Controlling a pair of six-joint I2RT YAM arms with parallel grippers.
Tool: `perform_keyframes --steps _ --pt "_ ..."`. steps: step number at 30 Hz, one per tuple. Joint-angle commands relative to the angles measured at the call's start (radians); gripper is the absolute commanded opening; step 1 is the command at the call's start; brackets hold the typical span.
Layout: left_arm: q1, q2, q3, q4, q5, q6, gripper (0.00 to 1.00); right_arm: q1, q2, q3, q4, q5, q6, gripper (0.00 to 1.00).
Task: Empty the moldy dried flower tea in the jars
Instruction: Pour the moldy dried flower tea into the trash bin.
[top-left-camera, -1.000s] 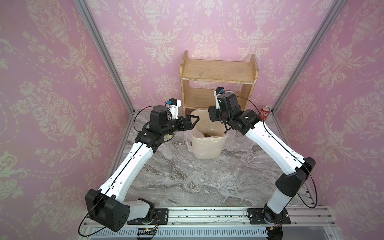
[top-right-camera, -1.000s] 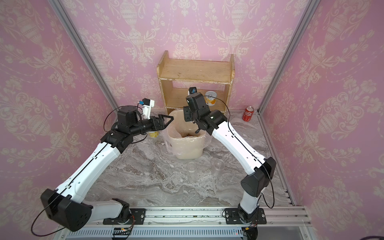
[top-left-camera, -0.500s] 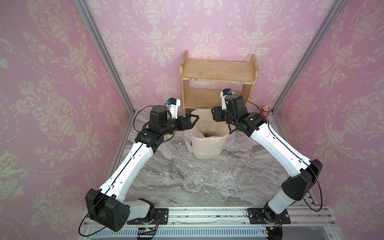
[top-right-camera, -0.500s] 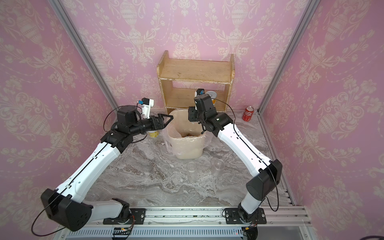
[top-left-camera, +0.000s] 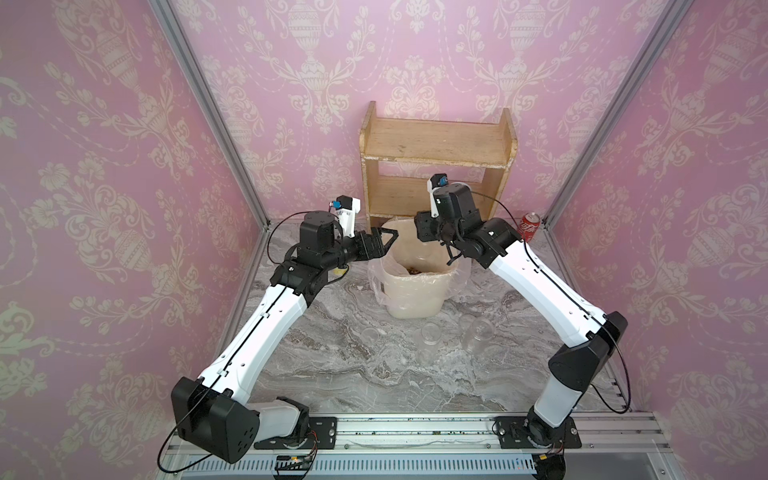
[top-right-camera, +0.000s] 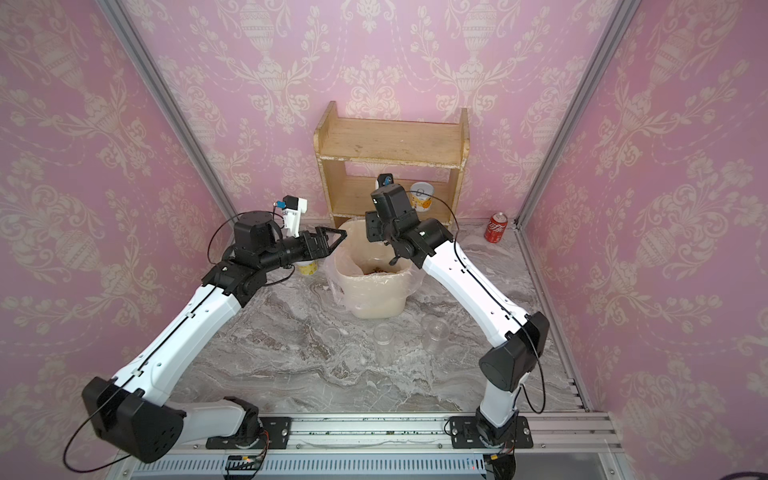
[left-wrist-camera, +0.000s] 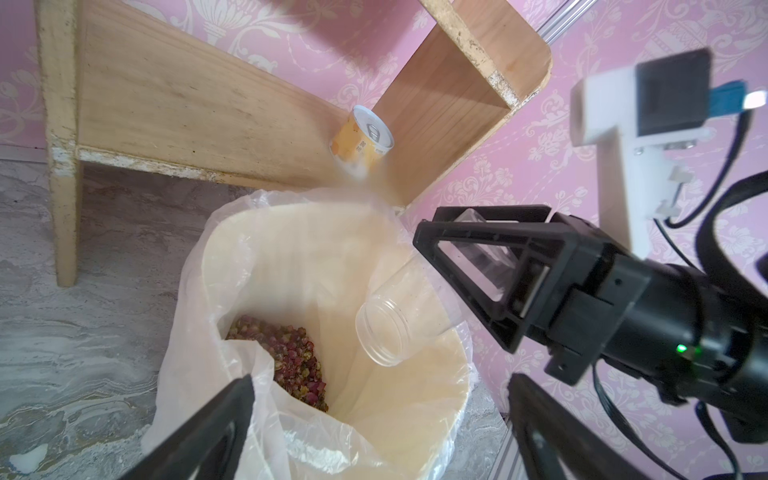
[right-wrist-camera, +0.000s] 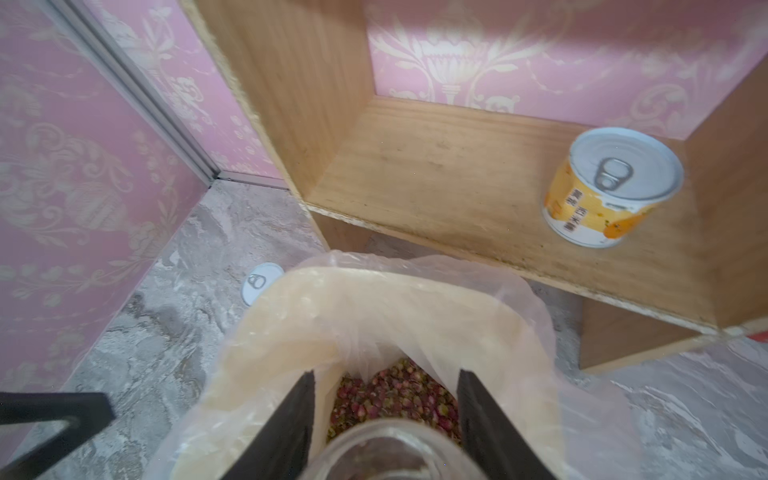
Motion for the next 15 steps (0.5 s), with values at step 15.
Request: perform_keyframes --steps 15 --pt "0.011 -0.020 -0.020 0.035 0.012 -0.032 0.98 0.016 -0.106 -0.166 0.134 0.073 -0.073 0.39"
